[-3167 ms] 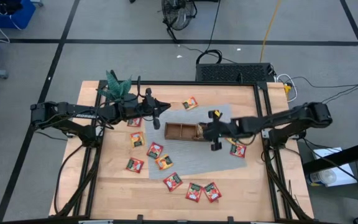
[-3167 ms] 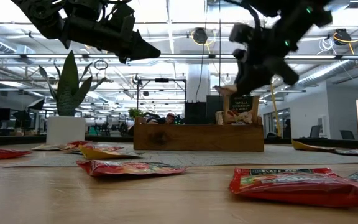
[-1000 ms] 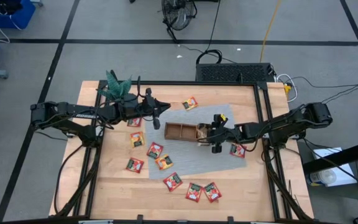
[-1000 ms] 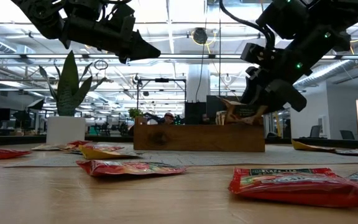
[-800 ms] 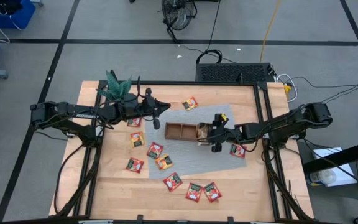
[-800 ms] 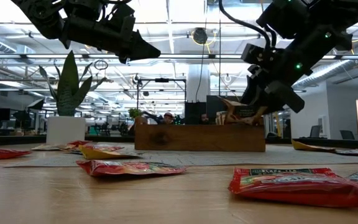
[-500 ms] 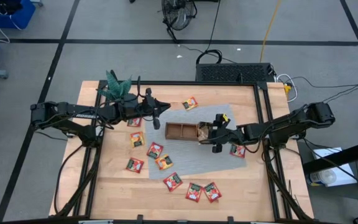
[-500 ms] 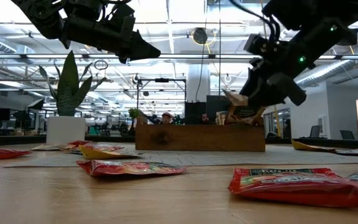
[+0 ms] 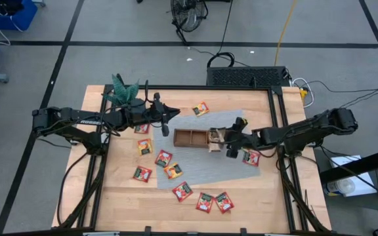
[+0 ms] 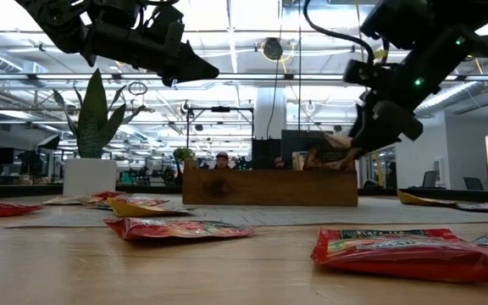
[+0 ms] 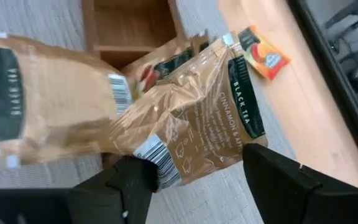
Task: Pick & Place Tea
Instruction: Put the top brown tea into the right part of the wooden organizer
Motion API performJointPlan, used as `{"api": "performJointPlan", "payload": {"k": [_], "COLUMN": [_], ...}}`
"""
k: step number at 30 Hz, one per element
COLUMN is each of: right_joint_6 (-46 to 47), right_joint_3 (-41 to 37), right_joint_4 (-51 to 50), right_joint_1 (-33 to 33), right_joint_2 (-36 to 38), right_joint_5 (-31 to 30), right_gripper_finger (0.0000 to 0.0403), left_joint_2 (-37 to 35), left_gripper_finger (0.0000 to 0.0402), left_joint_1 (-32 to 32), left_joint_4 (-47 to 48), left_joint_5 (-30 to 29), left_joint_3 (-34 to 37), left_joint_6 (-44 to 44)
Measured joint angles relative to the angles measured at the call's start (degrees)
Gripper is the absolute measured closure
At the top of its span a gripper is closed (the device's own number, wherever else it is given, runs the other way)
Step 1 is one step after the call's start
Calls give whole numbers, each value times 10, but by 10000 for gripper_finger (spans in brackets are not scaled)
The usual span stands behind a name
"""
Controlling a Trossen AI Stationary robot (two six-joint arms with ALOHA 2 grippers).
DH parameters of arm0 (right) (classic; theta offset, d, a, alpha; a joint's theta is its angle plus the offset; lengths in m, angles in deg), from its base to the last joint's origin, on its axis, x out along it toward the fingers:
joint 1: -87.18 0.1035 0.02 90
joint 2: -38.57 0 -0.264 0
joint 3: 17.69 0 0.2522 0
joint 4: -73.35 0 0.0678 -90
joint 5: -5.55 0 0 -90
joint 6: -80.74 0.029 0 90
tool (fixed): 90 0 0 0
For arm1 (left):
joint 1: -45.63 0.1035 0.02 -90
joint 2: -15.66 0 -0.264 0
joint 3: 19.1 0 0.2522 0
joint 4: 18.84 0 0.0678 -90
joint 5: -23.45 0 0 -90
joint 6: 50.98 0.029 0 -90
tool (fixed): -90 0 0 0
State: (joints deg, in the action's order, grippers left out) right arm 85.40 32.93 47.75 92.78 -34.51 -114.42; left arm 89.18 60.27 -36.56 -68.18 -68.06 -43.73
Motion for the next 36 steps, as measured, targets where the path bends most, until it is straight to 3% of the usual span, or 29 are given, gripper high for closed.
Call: {"api": "performJointPlan", "payload": {"k": [4, 15, 22, 29, 34, 36], "right_joint_6": [2, -26, 68, 77, 67, 66], "right_joint_3": [2, 1, 2, 2, 2, 2], "right_joint_4": [57, 143, 142, 148, 122, 91], "right_joint_1": [14, -1, -56, -79, -79, -79], "right_joint_2": [29, 20, 17, 17, 17, 17], "right_joint_5": [11, 182, 270, 239, 238, 211], "right_gripper_finger": [180, 178, 125, 48, 33, 32], "left_joint_2": [0, 0, 0, 0, 0, 0], "left_gripper_finger": [366, 366, 366, 366, 366, 366], "left_joint_1": [0, 0, 0, 0, 0, 0], "left_joint_4": [0, 0, 0, 0, 0, 0], "left_joint_5": [0, 0, 0, 0, 0, 0], "left_joint_3": [0, 0, 0, 0, 0, 0], "left_joint_6": [0, 0, 0, 0, 0, 0]}}
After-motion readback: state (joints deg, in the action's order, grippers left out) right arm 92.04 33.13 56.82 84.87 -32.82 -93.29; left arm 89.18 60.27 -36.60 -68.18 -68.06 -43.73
